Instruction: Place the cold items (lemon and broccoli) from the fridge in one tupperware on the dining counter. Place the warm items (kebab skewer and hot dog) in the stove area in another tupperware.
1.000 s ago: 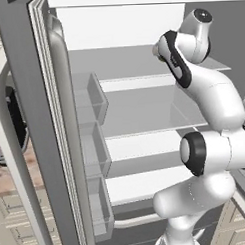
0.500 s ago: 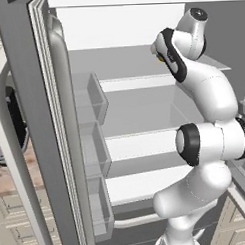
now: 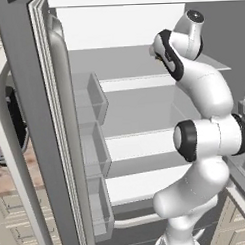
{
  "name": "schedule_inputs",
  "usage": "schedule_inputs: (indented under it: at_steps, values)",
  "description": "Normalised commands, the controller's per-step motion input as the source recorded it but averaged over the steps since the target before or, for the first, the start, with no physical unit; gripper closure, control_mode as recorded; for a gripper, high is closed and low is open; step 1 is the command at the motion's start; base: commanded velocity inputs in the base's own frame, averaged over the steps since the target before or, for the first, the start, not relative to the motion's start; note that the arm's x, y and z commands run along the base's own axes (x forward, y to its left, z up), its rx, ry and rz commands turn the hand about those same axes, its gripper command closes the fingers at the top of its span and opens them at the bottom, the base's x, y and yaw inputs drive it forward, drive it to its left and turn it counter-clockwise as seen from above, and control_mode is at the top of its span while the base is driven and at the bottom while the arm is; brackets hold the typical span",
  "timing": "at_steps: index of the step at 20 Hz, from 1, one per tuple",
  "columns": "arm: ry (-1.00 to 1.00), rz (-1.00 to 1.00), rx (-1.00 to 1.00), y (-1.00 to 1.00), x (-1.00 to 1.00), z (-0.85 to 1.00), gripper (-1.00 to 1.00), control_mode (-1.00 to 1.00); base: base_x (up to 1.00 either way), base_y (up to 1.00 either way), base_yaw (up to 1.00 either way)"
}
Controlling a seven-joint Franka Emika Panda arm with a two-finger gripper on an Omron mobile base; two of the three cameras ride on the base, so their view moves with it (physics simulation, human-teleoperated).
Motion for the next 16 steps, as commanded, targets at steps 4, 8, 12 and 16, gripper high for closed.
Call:
schedule_inputs:
  at_steps: [4,8,12,16]
  values:
    - [0.00,0.00,0.00,0.00,0.10,-0.17,1.00,-1.00,0.00,0.00,0.00]
    - [0.00,0.05,0.00,0.00,0.01,-0.16,1.00,-1.00,0.00,0.00,0.00]
    - [0.00,0.08,0.00,0.00,-0.04,-0.12,1.00,-1.00,0.00,0.00,0.00]
    - [-0.12,0.12,0.00,0.00,-0.48,-0.13,1.00,-1.00,0.00,0.00,0.00]
